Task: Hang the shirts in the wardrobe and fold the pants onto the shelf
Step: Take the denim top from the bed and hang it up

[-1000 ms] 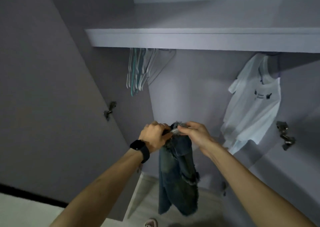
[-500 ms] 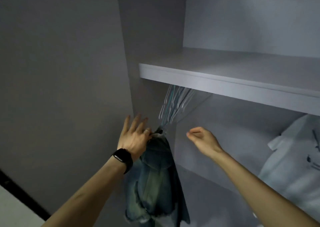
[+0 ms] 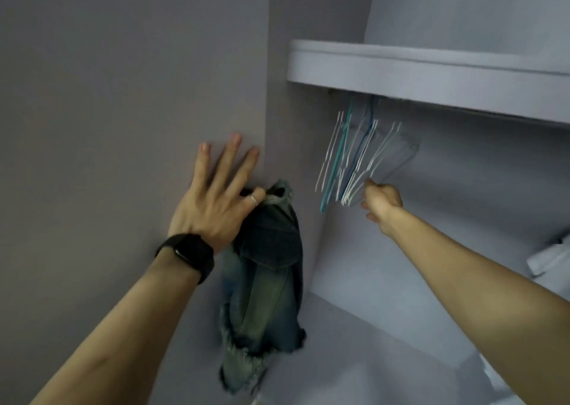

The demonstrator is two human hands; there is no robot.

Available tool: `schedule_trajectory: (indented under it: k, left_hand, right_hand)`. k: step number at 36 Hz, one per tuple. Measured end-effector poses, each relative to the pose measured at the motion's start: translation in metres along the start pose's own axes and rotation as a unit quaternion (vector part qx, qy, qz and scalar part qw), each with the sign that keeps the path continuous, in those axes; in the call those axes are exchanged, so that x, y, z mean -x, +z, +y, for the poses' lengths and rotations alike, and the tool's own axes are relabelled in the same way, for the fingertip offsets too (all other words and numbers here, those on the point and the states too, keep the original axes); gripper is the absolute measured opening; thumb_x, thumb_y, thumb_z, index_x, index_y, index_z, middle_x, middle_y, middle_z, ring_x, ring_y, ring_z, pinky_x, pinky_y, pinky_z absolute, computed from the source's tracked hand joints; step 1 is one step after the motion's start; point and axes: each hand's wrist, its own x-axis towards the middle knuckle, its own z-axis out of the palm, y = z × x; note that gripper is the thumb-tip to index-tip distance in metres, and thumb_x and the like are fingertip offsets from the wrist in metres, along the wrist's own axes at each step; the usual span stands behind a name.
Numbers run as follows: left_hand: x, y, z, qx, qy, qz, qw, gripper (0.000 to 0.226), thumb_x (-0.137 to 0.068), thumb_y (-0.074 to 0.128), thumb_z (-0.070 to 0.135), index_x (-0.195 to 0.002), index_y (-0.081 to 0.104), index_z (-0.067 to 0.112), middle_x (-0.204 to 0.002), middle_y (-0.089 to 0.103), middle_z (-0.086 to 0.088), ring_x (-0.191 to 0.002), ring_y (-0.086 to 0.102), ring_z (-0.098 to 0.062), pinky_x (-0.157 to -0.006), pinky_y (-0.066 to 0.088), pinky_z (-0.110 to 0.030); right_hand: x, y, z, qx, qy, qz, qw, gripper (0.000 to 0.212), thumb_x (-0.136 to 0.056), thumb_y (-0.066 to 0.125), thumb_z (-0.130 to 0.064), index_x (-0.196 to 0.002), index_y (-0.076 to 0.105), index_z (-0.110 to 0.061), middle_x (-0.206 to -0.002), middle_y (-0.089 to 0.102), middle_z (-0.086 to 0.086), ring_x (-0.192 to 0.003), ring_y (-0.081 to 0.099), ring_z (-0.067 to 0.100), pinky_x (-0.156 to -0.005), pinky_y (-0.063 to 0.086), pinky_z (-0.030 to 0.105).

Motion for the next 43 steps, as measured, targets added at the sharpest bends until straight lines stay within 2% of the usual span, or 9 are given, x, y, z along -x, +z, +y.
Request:
schedule_trajectory:
  k: [5, 8, 11, 18, 21, 25, 37, 40, 43]
  left_hand:
    - [0.004, 0.01, 0.005, -0.046, 0.019, -0.03, 0.998, 0.042, -0.102, 0.023, 0.041, -0.14, 0.04, 0.04, -0.166, -0.014, -0.018, -0.145, -0.02, -0.053, -0.099, -0.033, -0.071]
    - [0.005, 0.008, 0.01, -0.05, 0.028, -0.023, 0.998, 0.047, -0.1, 0.014, 0.04, -0.139, 0.039, 0.041, -0.165, -0.014, -0.019, -0.145, -0.019, -0.054, -0.099, -0.033, -0.071]
    - [0.009, 0.006, 0.013, -0.055, 0.036, -0.033, 0.997, 0.055, -0.095, 0.007, 0.038, -0.138, 0.041, 0.042, -0.165, -0.015, -0.02, -0.145, -0.021, -0.055, -0.1, -0.031, -0.072]
    - [0.01, 0.013, 0.011, -0.07, 0.038, -0.029, 0.996, 0.051, -0.097, 0.013, 0.04, -0.141, 0.038, 0.047, -0.165, -0.015, -0.019, -0.144, -0.022, -0.056, -0.099, -0.032, -0.073]
    - [0.011, 0.015, 0.01, -0.076, 0.04, -0.028, 0.996, 0.05, -0.097, 0.015, 0.041, -0.142, 0.036, 0.047, -0.165, -0.015, -0.019, -0.143, -0.022, -0.056, -0.1, -0.03, -0.074]
    - [0.012, 0.016, 0.011, -0.071, 0.039, -0.03, 0.996, 0.051, -0.096, 0.018, 0.041, -0.142, 0.037, 0.047, -0.165, -0.015, -0.019, -0.144, -0.022, -0.056, -0.102, -0.028, -0.074]
    - [0.011, 0.014, 0.006, -0.016, -0.001, -0.084, 0.996, 0.042, -0.097, 0.038, 0.041, -0.137, 0.052, 0.049, -0.167, -0.008, -0.015, -0.147, -0.02, -0.051, -0.107, -0.025, -0.07]
    - [0.012, 0.005, 0.005, 0.014, 0.0, -0.14, 0.99, 0.037, -0.099, 0.043, 0.044, -0.134, 0.055, 0.05, -0.167, -0.005, -0.011, -0.146, -0.023, -0.05, -0.106, -0.027, -0.07]
    - [0.014, -0.008, 0.005, 0.102, 0.009, -0.166, 0.981, 0.031, -0.1, 0.046, 0.042, -0.126, 0.063, 0.04, -0.166, 0.019, -0.005, -0.151, -0.011, -0.044, -0.108, -0.028, -0.067]
  right_hand:
    - [-0.008, 0.018, 0.009, -0.032, 0.034, 0.017, 0.999, 0.045, -0.099, 0.055, -0.037, -0.131, 0.06, -0.007, -0.126, 0.067, 0.01, -0.089, 0.056, 0.025, -0.05, 0.037, 0.025]
    - [-0.004, 0.016, 0.008, -0.021, 0.025, 0.025, 0.999, 0.016, -0.092, 0.062, -0.022, -0.098, 0.07, -0.01, -0.104, 0.068, 0.01, -0.067, 0.052, 0.018, -0.045, 0.033, 0.023]
    - [0.001, 0.014, 0.007, -0.001, 0.012, 0.043, 0.999, 0.016, -0.087, 0.064, -0.012, -0.072, 0.062, -0.016, -0.082, 0.062, 0.008, -0.054, 0.048, 0.015, -0.045, 0.033, 0.022]
    - [0.009, 0.019, 0.003, -0.021, 0.013, 0.041, 0.999, 0.015, -0.093, 0.061, -0.021, -0.079, 0.066, -0.016, -0.085, 0.065, 0.004, -0.058, 0.051, 0.015, -0.048, 0.036, 0.023]
    - [0.014, 0.014, 0.006, 0.031, -0.002, 0.1, 0.995, 0.037, -0.093, 0.046, -0.033, -0.091, 0.071, -0.007, -0.088, 0.071, 0.012, -0.08, 0.064, 0.029, -0.067, 0.053, 0.033]
    - [0.02, -0.007, 0.002, 0.109, -0.013, 0.185, 0.976, 0.054, -0.1, 0.04, -0.044, -0.125, 0.064, -0.002, -0.127, 0.065, 0.021, -0.114, 0.062, 0.039, -0.096, 0.051, 0.041]
    - [0.08, -0.08, 0.005, 0.22, -0.07, 0.193, 0.954, 0.04, -0.101, 0.038, -0.034, -0.104, 0.067, -0.007, -0.118, 0.065, 0.025, -0.109, 0.059, 0.043, -0.085, 0.045, 0.04]
    - [0.116, -0.107, 0.031, 0.204, -0.073, 0.183, 0.959, 0.038, -0.1, 0.041, -0.036, -0.077, 0.053, -0.007, -0.096, 0.066, 0.02, -0.089, 0.056, 0.039, -0.072, 0.036, 0.035]
    - [0.161, -0.137, 0.057, 0.169, -0.078, 0.159, 0.969, 0.045, -0.099, 0.048, -0.034, -0.062, 0.039, -0.01, -0.064, 0.054, 0.004, -0.074, 0.05, 0.034, -0.065, 0.035, 0.036]
